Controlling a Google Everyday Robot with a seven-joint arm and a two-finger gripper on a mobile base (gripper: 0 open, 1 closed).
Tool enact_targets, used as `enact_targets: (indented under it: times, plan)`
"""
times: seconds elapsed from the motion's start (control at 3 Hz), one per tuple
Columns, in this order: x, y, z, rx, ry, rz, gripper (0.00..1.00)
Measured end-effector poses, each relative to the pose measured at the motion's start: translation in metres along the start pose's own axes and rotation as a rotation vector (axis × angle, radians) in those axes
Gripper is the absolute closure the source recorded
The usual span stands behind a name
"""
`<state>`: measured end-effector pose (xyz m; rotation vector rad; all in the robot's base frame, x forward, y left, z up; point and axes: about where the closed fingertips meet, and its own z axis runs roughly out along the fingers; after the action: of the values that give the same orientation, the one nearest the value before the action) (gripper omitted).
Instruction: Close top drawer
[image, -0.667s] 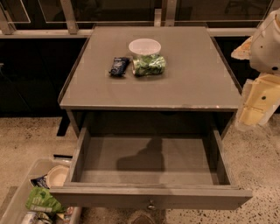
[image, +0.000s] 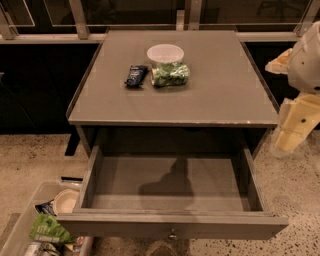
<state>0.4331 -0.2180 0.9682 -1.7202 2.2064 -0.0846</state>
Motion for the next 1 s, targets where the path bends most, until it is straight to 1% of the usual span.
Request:
enact_targets:
  times: [0.33,0.67,1.0]
  plan:
    - [0.020,0.031,0.028,-0.002,-0.100,-0.008,0.00]
    - [0.062,0.072,0.086,-0.040,-0.226,0.060,0.00]
    - [0.100,0.119,0.150,-0.124,-0.320,0.161,0.00]
